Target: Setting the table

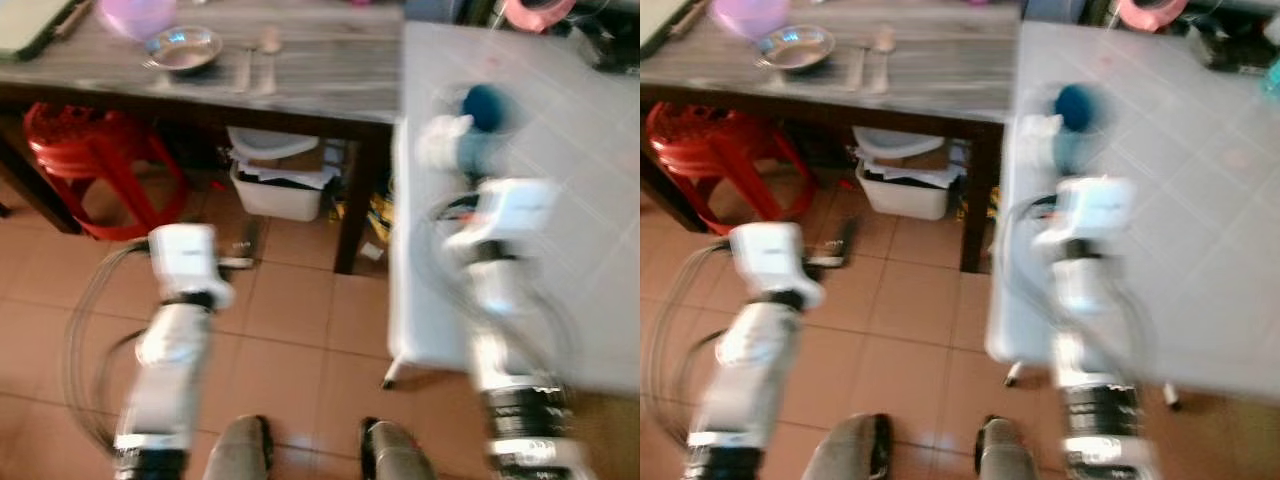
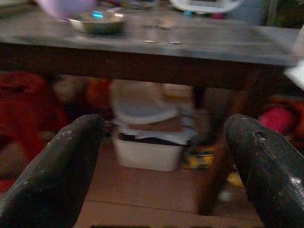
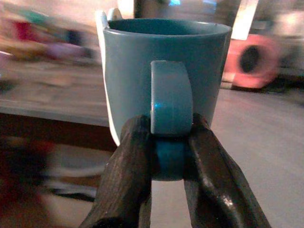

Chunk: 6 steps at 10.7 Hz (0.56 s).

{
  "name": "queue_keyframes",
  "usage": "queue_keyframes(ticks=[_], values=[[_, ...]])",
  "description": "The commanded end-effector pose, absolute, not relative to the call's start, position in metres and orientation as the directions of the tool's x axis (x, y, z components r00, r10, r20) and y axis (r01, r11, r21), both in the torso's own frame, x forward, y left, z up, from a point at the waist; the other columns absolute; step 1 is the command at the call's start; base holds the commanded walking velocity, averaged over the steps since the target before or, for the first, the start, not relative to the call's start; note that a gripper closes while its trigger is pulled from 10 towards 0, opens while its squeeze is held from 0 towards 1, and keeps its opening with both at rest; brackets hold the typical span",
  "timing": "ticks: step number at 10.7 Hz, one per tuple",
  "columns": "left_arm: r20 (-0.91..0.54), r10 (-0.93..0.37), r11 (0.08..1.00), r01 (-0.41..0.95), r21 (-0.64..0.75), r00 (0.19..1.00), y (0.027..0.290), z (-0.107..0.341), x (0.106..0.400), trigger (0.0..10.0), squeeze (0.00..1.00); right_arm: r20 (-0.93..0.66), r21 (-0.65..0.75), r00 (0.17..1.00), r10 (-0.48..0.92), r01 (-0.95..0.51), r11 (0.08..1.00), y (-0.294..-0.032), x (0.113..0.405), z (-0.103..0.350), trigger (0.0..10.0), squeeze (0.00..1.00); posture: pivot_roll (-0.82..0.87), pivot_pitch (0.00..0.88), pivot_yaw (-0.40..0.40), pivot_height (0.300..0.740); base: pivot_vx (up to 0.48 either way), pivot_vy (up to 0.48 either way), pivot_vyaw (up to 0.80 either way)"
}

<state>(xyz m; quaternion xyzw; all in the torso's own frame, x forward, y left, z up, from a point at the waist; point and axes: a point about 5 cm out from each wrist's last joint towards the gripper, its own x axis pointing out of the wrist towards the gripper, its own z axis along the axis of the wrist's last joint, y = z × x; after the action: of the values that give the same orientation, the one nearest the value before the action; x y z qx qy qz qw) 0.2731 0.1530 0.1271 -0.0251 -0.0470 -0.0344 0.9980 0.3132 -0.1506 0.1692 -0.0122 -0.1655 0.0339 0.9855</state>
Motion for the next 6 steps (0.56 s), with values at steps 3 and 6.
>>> queue_keyframes(ticks=[3,6], values=[[0.075,-0.062,0.994,0.068,-0.088,0.995,0.150,0.119,0.272,10.0,0.00,0.312,-0.031,0.947,0.074,-0.067,0.997,-0.161,0.305,0.164,10.0,0.00,0.00,0.145,-0.002,0.740,0.000,0.461,0.00],[0.070,-0.057,0.995,0.063,-0.083,0.996,0.155,0.115,0.280,10.0,0.00,0.268,-0.034,0.959,0.095,-0.089,0.995,-0.158,0.304,0.150,10.0,0.00,0.01,0.152,-0.009,0.740,0.280,0.239,0.00]])
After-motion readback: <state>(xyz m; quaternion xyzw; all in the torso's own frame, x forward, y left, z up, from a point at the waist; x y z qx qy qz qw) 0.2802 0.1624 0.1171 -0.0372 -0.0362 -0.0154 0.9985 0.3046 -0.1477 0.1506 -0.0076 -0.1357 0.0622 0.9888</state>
